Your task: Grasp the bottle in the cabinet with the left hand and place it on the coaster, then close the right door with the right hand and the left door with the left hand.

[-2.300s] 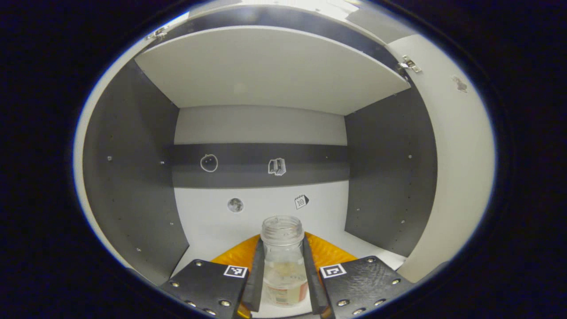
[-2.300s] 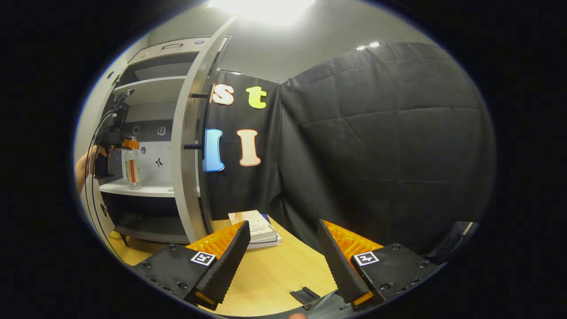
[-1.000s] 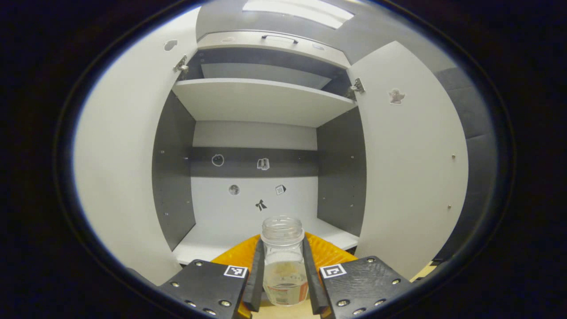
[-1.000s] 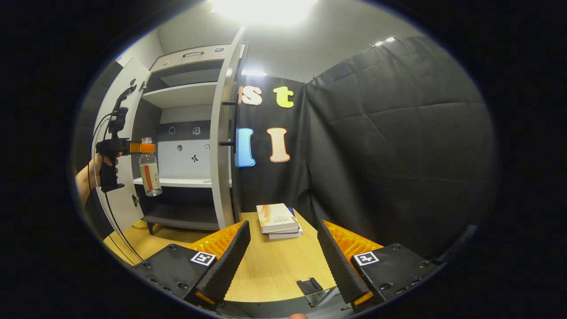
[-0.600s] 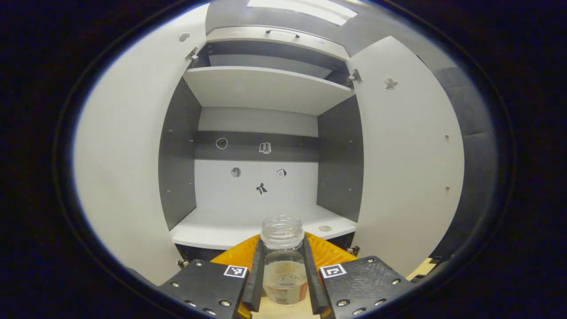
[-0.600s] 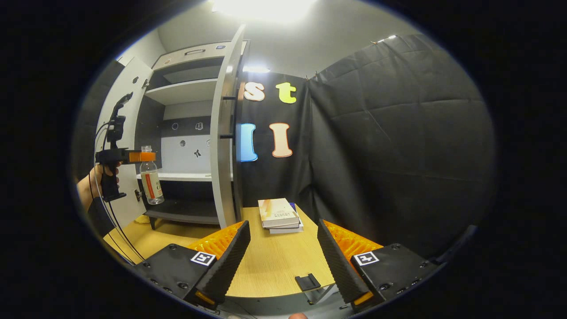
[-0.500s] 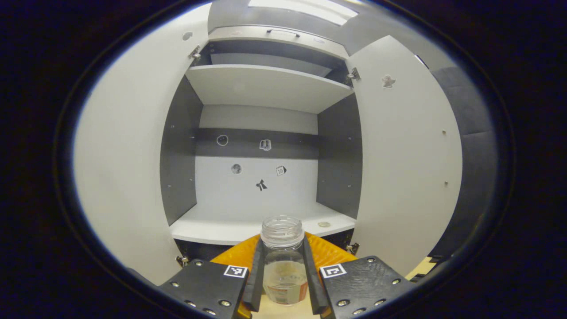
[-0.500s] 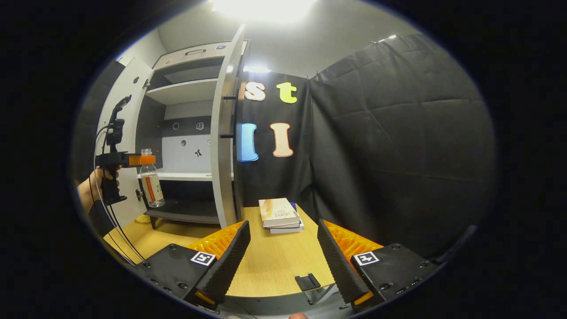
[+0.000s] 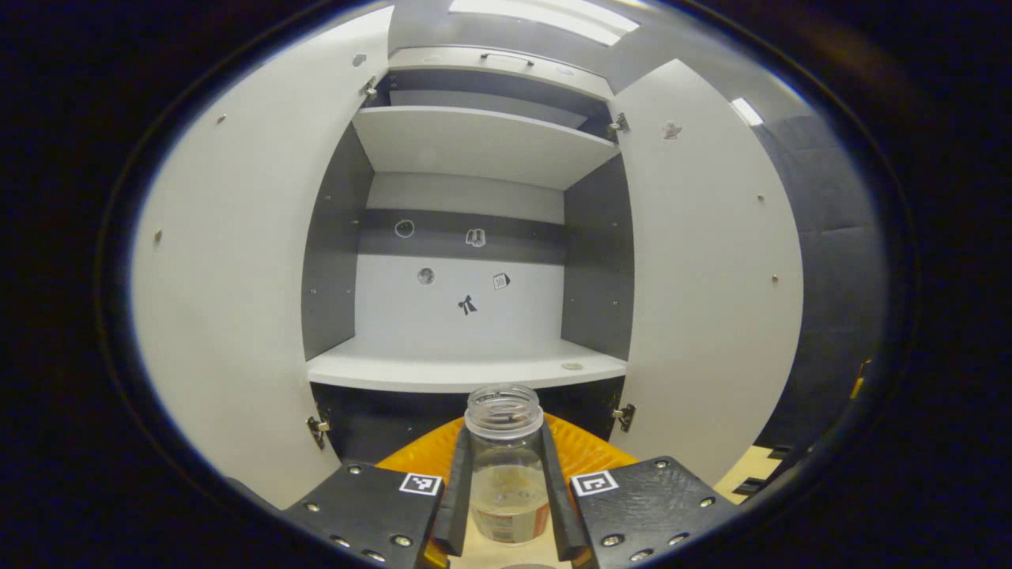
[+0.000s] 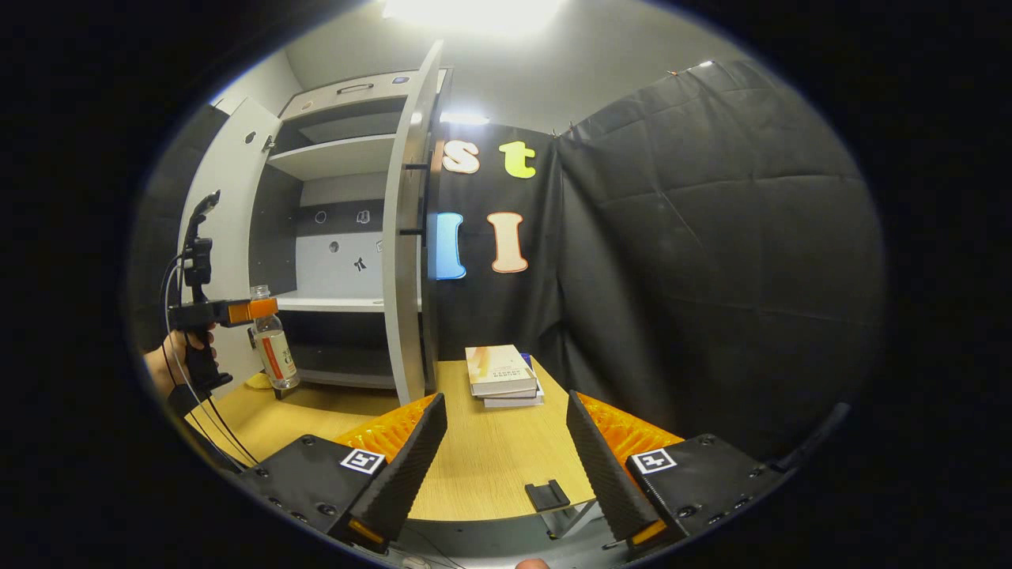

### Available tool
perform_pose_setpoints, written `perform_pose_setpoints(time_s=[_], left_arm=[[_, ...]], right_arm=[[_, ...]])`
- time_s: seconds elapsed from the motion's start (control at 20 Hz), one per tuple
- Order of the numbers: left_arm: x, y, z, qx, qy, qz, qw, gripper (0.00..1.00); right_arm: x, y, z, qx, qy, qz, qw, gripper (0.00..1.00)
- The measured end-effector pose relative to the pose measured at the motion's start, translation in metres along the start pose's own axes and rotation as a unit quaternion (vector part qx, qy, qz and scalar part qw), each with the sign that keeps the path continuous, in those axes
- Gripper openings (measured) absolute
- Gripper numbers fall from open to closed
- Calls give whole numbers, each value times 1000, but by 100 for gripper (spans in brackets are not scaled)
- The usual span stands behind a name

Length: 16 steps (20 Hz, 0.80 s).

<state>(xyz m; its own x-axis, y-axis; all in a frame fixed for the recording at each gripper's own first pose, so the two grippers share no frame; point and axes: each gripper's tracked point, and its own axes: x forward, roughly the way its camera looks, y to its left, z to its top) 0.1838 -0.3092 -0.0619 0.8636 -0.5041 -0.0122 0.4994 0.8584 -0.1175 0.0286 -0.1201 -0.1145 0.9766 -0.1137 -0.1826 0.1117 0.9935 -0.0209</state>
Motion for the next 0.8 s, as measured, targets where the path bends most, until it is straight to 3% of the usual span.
perform_pose_setpoints(time_s=[0.8], left_arm=[[-41, -14, -99, -13, 40, -6, 999, 46]], right_arm=[[-4, 6, -10, -27, 15, 21, 999, 95]])
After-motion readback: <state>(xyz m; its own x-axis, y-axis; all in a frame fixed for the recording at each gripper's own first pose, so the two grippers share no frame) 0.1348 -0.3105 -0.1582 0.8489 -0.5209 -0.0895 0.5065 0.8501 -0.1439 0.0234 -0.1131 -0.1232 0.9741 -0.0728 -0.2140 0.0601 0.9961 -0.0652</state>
